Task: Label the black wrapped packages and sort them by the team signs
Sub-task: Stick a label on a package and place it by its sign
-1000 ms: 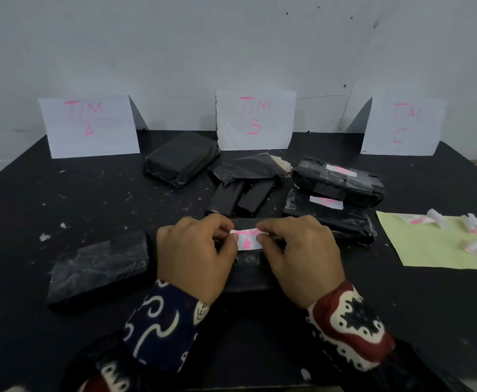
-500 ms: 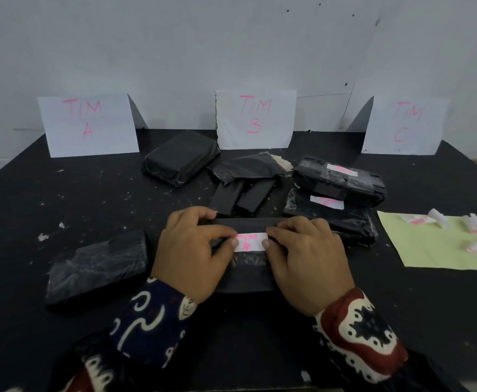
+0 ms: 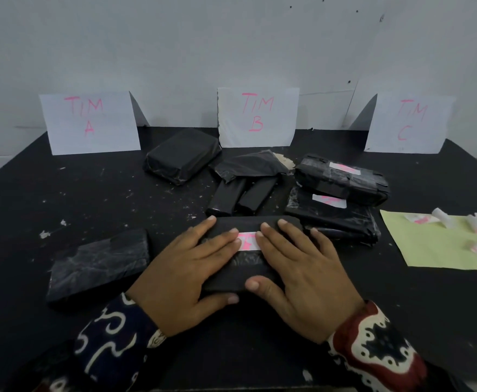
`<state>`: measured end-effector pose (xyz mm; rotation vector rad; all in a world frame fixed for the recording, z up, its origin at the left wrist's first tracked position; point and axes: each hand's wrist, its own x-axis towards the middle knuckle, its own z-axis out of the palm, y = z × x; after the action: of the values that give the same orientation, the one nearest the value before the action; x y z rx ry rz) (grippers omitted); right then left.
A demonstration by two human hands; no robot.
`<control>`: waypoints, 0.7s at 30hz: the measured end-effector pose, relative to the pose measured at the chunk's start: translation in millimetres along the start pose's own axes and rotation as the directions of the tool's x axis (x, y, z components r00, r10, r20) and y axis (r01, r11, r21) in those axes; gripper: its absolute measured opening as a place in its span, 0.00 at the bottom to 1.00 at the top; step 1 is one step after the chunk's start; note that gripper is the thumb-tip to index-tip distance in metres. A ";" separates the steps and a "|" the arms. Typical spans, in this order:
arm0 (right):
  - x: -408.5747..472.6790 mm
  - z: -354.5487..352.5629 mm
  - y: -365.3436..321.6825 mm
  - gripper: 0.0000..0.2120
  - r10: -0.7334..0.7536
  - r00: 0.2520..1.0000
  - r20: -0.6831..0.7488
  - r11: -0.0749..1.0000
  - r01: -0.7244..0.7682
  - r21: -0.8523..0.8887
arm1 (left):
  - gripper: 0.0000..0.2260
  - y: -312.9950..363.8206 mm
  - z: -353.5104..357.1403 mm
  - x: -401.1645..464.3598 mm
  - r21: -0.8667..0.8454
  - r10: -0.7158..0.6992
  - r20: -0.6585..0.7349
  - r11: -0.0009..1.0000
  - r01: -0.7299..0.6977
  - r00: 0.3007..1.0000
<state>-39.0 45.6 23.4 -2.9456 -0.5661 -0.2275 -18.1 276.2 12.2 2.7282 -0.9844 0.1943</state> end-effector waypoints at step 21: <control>-0.8 23.9 13.9 0.41 -0.052 0.954 -0.295 0.959 0.130 0.252 | 0.19 23.3 20.2 -8.0 0.140 0.065 -0.355 0.990 -0.016 0.933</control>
<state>-31.6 36.3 -1.6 -2.5651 -0.6349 -0.5320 -38.3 258.4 -4.8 2.6508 -0.9486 0.7636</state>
